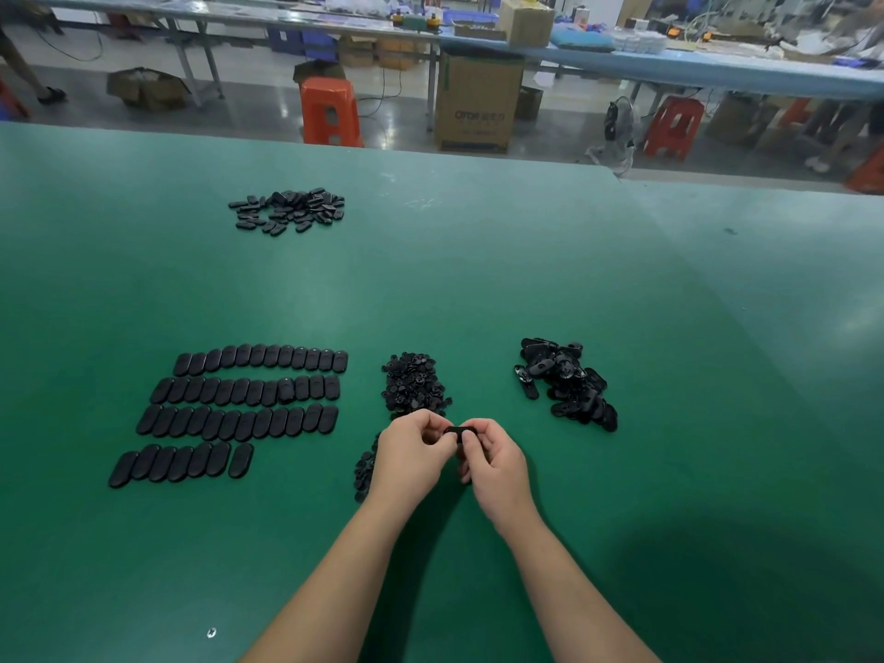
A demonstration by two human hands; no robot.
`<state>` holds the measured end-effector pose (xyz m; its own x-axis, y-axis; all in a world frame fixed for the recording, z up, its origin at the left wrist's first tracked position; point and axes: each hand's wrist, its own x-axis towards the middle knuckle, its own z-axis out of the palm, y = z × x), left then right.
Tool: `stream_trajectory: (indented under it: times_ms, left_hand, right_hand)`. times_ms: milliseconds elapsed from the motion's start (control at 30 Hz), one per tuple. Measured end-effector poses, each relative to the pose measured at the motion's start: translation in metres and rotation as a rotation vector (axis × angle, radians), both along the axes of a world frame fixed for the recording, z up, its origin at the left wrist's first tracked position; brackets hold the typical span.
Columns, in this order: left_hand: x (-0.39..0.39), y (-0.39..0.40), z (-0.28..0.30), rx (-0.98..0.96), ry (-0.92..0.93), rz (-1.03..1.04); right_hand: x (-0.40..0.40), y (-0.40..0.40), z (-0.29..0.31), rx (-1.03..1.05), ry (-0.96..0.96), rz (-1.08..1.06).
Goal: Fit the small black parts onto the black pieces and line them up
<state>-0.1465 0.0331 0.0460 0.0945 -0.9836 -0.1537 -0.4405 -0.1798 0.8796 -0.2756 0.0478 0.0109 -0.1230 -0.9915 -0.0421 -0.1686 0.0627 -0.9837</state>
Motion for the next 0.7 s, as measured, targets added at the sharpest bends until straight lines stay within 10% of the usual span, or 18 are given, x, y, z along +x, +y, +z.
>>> stream_trajectory:
  times_ms: [700]
  left_hand:
    - [-0.0065, 0.0012, 0.0007, -0.131, -0.137, -0.105]
  right_hand:
    - [-0.0012, -0.0022, -0.0052, -0.001, -0.043, -0.075]
